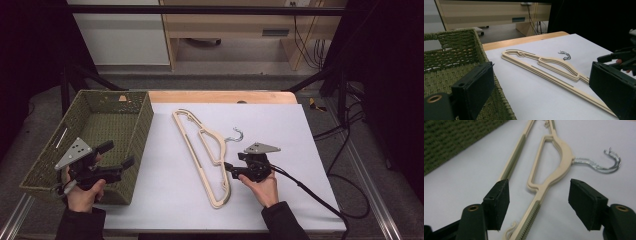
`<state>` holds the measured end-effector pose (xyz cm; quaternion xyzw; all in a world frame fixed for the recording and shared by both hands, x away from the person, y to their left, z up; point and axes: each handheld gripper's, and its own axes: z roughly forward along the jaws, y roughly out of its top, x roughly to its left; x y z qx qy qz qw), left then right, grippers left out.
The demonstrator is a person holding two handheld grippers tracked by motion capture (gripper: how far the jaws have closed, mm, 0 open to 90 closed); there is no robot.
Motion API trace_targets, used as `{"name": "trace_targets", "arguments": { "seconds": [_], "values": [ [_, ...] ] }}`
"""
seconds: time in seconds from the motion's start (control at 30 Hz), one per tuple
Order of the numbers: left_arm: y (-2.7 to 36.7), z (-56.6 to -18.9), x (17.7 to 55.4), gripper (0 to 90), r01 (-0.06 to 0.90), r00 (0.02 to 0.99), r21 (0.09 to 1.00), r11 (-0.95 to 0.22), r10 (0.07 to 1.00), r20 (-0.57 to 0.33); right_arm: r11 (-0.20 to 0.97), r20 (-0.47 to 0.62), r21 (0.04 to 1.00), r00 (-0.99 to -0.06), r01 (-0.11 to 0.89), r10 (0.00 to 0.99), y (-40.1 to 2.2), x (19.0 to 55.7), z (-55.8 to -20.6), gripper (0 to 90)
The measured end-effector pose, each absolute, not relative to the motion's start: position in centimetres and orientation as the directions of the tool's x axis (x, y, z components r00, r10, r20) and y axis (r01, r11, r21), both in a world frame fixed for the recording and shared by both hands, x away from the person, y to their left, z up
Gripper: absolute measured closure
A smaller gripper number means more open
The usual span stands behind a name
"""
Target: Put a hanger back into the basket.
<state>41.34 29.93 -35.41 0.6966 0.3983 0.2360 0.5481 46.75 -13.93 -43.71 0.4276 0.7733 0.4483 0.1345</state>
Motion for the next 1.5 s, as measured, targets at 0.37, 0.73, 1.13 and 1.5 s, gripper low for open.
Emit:
{"name": "trace_targets", "arguments": {
  "seconds": [0.37, 0.73, 1.13, 1.5],
  "values": [
    [29.8, -35.6, 41.5, 6.1, 0.303, 0.572, 0.949, -0.091, 0.814, -0.105, 0.263, 0.223, 0.715, -0.568, 0.648, 0.792, -12.5, 47.8, -47.0, 54.1],
    [29.7, -35.7, 41.5, 6.3, 0.306, 0.573, 0.948, -0.091, 0.813, -0.107, 0.245, 0.281, 0.688, -0.561, 0.683, 0.779, -12.3, 48.2, -47.7, 66.7],
    [29.7, -35.7, 41.6, 6.5, 0.308, 0.571, 0.947, -0.09, 0.814, -0.108, 0.218, 0.306, 0.672, -0.533, 0.708, 0.789, -12.8, 48.5, -47.2, 75.7],
    [29.6, -35.8, 41.6, 6.5, 0.309, 0.57, 0.947, -0.093, 0.815, -0.106, 0.227, 0.263, 0.671, -0.512, 0.706, 0.818, -13.3, 48.7, -47.1, 73.7]
  ]
}}
